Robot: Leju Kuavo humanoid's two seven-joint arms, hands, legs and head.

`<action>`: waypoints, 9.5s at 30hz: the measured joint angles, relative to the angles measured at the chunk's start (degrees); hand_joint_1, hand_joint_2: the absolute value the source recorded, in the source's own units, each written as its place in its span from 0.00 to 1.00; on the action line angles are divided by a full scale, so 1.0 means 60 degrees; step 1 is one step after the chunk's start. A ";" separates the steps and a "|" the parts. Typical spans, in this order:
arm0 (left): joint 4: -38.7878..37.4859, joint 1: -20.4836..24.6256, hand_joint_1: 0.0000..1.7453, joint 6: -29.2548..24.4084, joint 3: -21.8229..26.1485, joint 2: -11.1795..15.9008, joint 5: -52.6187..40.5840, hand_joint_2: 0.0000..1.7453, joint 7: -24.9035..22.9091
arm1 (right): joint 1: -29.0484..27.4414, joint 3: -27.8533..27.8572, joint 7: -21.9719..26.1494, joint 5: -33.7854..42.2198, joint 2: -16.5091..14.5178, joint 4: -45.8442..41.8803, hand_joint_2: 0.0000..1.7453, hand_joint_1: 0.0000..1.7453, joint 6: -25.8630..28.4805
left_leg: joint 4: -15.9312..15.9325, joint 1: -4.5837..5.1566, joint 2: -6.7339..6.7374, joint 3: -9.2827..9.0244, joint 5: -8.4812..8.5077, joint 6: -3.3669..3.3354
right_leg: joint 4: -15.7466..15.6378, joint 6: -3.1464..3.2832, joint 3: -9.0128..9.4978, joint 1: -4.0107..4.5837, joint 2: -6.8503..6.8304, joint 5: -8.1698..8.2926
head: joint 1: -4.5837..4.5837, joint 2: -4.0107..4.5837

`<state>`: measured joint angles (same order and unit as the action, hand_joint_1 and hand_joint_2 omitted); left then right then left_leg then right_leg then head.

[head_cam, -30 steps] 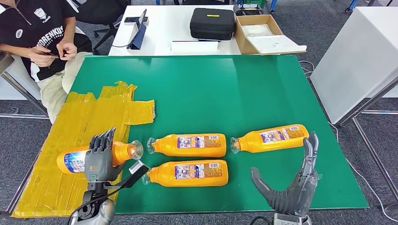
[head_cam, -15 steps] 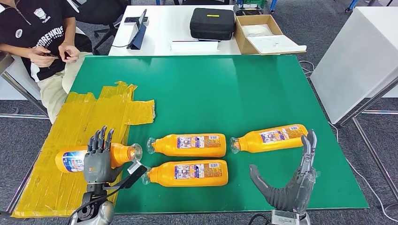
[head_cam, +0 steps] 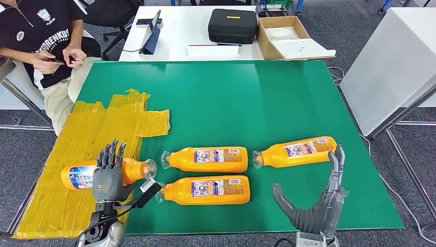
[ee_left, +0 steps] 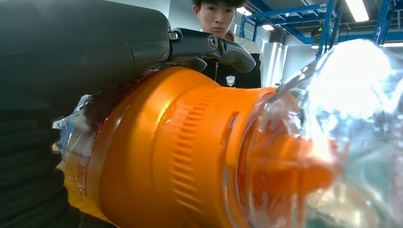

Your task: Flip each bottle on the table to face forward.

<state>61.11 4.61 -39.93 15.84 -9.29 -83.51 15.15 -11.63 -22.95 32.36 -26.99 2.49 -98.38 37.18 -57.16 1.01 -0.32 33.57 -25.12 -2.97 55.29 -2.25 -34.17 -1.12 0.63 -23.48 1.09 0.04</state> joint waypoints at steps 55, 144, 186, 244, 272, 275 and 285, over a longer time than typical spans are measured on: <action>0.2491 -0.0228 0.00 0.3746 -0.4238 0.2342 -0.1094 1.00 -0.6406 | 0.0206 0.0539 -0.0312 -0.0291 -0.0650 0.0379 1.00 0.00 -0.0823 | 0.0002 -0.0005 -0.0024 -0.0015 0.0004 0.0009 | 0.0002 0.0008 0.0017 0.0002 -0.0020 -0.0010 | -0.0002 0.0000; 0.2844 -0.1116 0.00 0.3717 -0.2883 0.0315 1.1394 1.00 0.2731 | 0.7189 -0.0214 -0.4610 -0.8379 0.2087 1.1127 1.00 0.00 -0.3573 | -0.0006 0.0011 -0.0014 -0.0006 0.0002 -0.0019 | 0.0002 -0.0006 0.0021 -0.0003 -0.0023 -0.0005 | 0.0001 0.0000; 0.2410 -0.1007 0.00 0.3648 -0.2625 0.0359 1.1734 1.00 0.2725 | 0.8347 0.0804 -0.4287 -0.6509 0.2316 1.2650 1.00 0.99 -0.7878 | -0.0006 0.0011 -0.0018 -0.0167 -0.0013 -0.0025 | -0.0012 -0.0004 0.0168 -0.0001 -0.0029 -0.0014 | 0.0000 0.0000; 0.2864 0.0373 0.00 0.6486 -0.6395 0.0133 1.2626 1.00 0.1792 | 0.3995 -0.0665 0.0381 0.0784 -0.2424 0.6647 1.00 1.00 -0.1541 | -0.0003 -0.0008 -0.0028 -0.0015 -0.0001 -0.0005 | 0.0002 0.0003 0.0029 0.0006 -0.0037 -0.0012 | 0.0000 0.0000; 0.2147 0.1077 0.00 0.6884 -0.6675 0.0140 1.4184 1.00 0.1590 | 0.3970 -0.1612 -0.0662 -0.0836 -0.2612 0.7674 1.00 1.00 -0.2106 | -0.0003 -0.0008 -0.0020 -0.0009 -0.0002 -0.0004 | 0.0001 0.0003 0.0018 0.0006 -0.0033 -0.0013 | 0.0002 0.0001; 0.2075 0.1082 0.00 0.6918 -0.6631 0.0138 1.4271 1.00 0.1583 | 0.3972 -0.1664 -0.0677 -0.0842 -0.2629 0.7811 1.00 1.00 -0.2101 | -0.0004 -0.0008 -0.0020 -0.0009 -0.0002 -0.0004 | 0.0001 0.0003 0.0018 0.0006 -0.0032 -0.0013 | 0.0001 0.0000; 0.1995 0.1094 0.00 0.7054 -0.6489 0.0135 1.4623 1.00 0.1571 | 0.3975 -0.1797 -0.0707 -0.0919 -0.2673 0.8139 1.00 1.00 -0.2095 | -0.0003 -0.0008 -0.0019 -0.0009 -0.0002 -0.0004 | 0.0001 0.0003 0.0016 0.0007 -0.0032 -0.0013 | 0.0001 0.0000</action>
<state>73.08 11.18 2.39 -23.10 -8.48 4.23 24.58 12.22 -33.73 28.12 -32.50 -13.55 -49.55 24.61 -57.18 0.96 -0.44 33.52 -25.13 -3.00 55.30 -2.23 -34.07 -1.08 0.44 -23.55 1.10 0.04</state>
